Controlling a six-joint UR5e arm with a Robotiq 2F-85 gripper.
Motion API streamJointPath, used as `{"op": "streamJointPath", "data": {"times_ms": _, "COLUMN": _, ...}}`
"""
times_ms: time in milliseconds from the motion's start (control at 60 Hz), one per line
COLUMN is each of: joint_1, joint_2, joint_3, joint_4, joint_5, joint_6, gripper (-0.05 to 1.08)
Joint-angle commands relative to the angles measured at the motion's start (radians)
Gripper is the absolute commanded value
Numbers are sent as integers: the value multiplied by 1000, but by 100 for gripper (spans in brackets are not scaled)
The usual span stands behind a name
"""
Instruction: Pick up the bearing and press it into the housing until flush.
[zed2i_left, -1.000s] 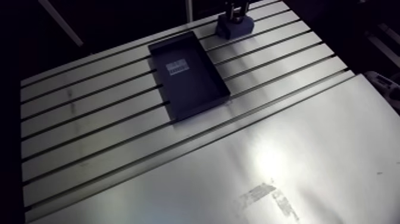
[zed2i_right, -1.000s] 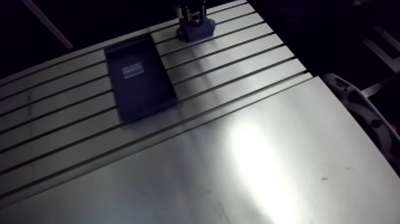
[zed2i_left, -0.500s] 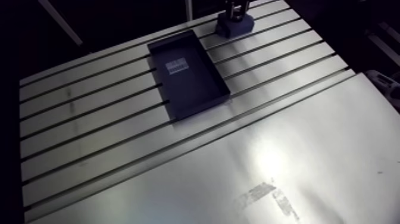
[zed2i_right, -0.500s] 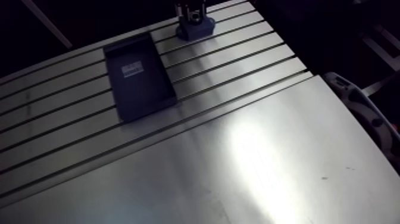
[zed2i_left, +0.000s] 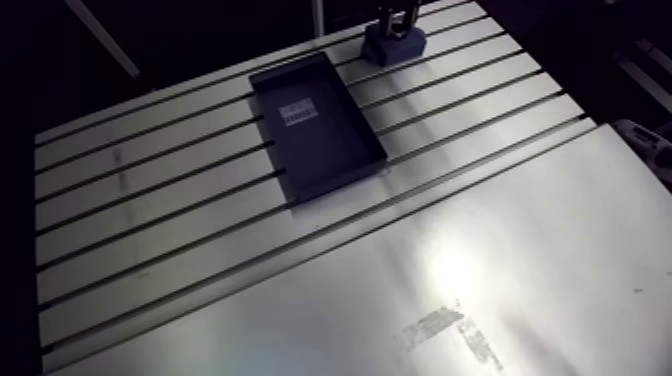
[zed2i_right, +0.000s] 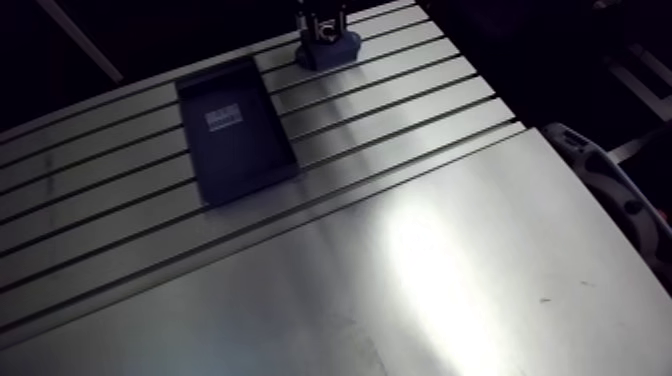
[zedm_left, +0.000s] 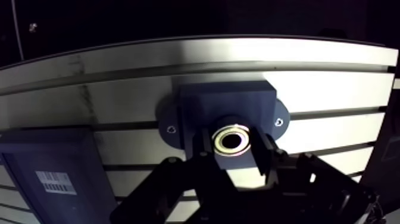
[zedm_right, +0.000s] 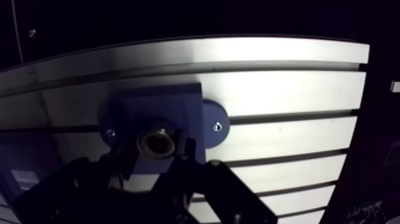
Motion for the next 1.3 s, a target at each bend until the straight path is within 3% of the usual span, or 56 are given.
{"op": "streamJointPath", "data": {"times_ms": 17, "joint_1": 0, "joint_2": -2, "joint_3": 1, "joint_4": -1, "joint_5": 0, "joint_6": 0, "gripper": 62}}
{"op": "streamJointPath", "data": {"times_ms": 967, "joint_1": 0, "joint_2": 0, "joint_3": -5, "joint_4": 13, "joint_5": 4, "joint_6": -1, "gripper": 62}}
{"op": "streamJointPath", "data": {"times_ms": 1133, "joint_1": 0, "joint_2": 3, "joint_3": -5, "joint_4": 12, "joint_5": -10, "joint_6": -1, "gripper": 62}}
{"op": "streamJointPath", "data": {"times_ms": 1300, "joint_1": 0, "joint_2": 4, "joint_3": -2, "joint_4": 10, "joint_5": -12, "joint_6": -1, "gripper": 62}}
